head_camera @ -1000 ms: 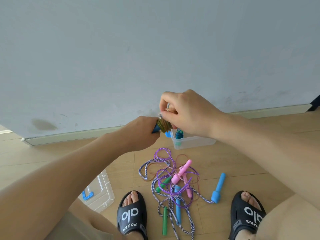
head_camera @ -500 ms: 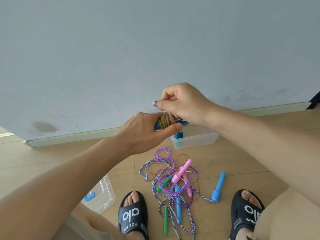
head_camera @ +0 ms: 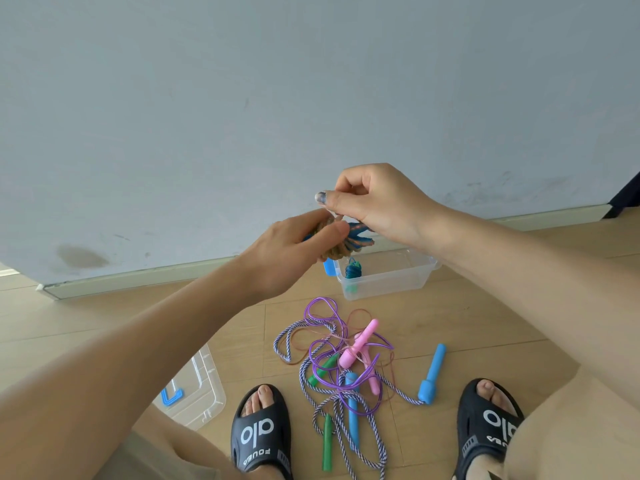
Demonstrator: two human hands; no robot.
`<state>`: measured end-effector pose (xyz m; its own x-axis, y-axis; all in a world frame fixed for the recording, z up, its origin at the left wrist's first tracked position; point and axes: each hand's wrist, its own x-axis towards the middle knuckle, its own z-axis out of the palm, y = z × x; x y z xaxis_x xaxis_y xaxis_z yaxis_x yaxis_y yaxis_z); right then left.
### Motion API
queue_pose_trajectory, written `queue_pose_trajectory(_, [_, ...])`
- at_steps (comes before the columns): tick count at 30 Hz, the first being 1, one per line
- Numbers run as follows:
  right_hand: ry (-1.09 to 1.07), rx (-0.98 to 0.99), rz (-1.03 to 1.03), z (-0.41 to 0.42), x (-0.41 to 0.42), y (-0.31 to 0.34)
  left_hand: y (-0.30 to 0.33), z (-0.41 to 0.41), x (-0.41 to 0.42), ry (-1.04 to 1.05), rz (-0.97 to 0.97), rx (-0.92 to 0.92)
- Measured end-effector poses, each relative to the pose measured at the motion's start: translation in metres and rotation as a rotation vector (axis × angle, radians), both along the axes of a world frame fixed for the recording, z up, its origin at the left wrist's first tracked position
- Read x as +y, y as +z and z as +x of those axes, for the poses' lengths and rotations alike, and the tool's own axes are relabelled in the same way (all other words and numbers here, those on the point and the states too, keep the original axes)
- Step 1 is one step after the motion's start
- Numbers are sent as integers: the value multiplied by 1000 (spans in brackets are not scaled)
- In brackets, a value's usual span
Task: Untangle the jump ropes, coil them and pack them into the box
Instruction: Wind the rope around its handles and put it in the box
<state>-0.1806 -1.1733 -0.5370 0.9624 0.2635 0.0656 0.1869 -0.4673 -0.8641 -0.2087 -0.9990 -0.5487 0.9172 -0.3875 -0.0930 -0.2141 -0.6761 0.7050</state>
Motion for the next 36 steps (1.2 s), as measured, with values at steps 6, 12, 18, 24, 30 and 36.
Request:
queue_pose_trajectory(6, [25, 65, -53, 0, -4, -2, 4, 6, 5, 38, -5, 108])
queue_pose_trajectory(12, [86, 233, -40, 0, -14, 2, 2, 10, 14, 46, 60, 162])
queue_pose_trajectory(18, [-13, 250, 114, 2, -12, -3, 3, 10, 11, 38, 40, 151])
queue_pose_trajectory(24, [-66, 180, 106, -4, -6, -5, 4, 11, 12, 83, -4, 193])
queue_pose_trajectory(30, [-35, 262, 97, -5, -10, -4, 2, 12, 10, 73, 108, 137])
queue_pose_trajectory(36, [0, 325, 132, -2, -15, -3, 1, 13, 11, 71, 141, 150])
